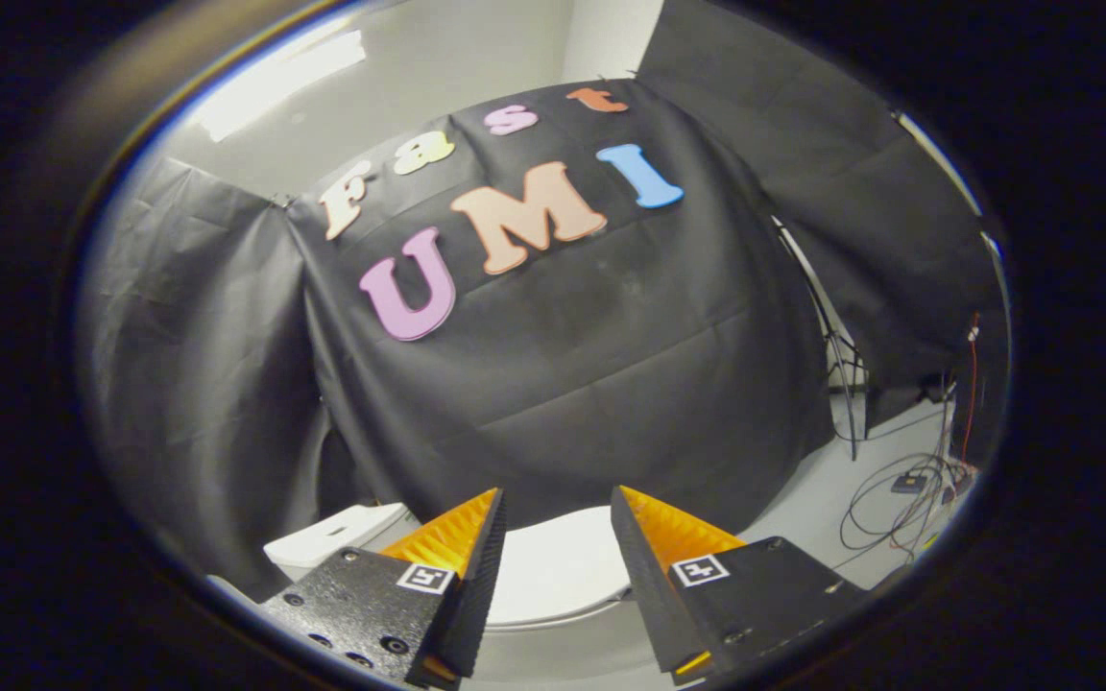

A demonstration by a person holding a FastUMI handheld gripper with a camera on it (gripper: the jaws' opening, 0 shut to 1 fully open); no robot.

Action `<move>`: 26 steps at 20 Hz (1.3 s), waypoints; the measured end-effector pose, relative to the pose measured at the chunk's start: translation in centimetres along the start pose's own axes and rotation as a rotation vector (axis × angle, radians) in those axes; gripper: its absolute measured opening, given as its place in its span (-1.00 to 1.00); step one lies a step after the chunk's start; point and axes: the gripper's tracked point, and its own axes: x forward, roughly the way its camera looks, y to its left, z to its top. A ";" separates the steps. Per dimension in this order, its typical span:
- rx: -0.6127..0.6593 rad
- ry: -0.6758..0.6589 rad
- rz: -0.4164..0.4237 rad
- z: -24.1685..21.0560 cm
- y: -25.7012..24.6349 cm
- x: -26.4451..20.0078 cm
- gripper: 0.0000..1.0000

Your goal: Open the toilet lid.

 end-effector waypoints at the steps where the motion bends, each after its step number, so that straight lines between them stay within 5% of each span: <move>1: 0.030 -0.007 -0.017 -0.1 -0.5 0.1 0.35; 26: 0.804 -0.001 -0.264 -12.8 -9.3 5.1 0.32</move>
